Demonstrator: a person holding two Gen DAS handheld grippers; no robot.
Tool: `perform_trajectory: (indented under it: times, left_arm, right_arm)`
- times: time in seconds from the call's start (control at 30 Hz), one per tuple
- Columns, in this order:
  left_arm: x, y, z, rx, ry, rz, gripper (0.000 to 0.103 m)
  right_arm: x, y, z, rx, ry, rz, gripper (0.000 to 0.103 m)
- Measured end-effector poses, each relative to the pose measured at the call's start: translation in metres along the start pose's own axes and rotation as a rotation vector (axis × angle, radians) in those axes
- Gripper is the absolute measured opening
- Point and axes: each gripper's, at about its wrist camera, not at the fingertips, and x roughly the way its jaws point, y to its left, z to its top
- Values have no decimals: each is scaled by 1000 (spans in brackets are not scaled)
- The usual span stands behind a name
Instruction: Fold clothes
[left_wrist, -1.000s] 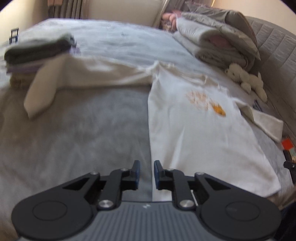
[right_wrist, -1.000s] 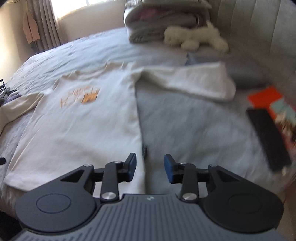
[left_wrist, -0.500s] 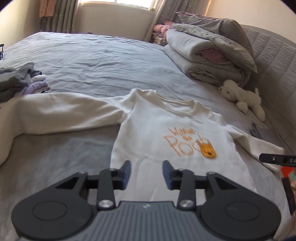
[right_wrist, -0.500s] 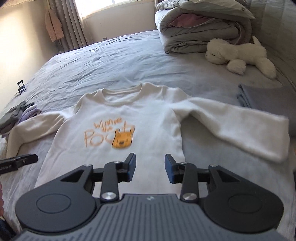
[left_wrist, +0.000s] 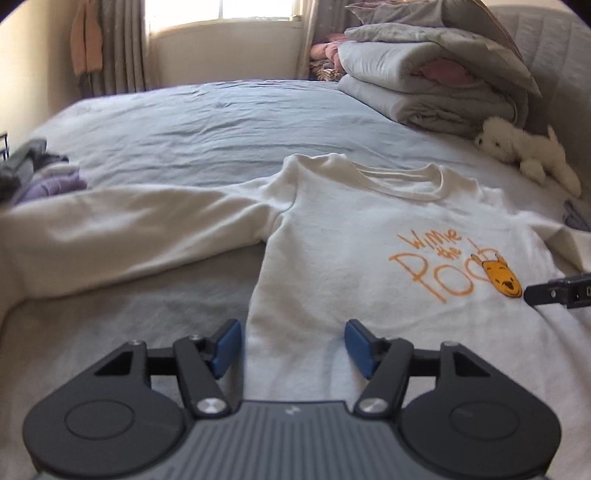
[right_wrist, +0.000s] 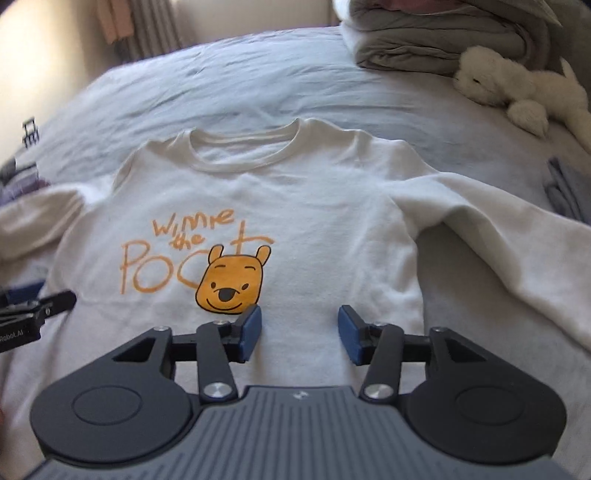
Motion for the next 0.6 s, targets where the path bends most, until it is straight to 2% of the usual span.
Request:
perform_trajectory:
  times: [0.3,0.6]
  left_arm:
    - [3,6,2,-23,-2,7,65]
    - [0,11,3,-52,1,14,65]
  right_arm:
    - [12,9,8,-32,-30,-42,54]
    - [6,12,5,-19,-40,-71,54]
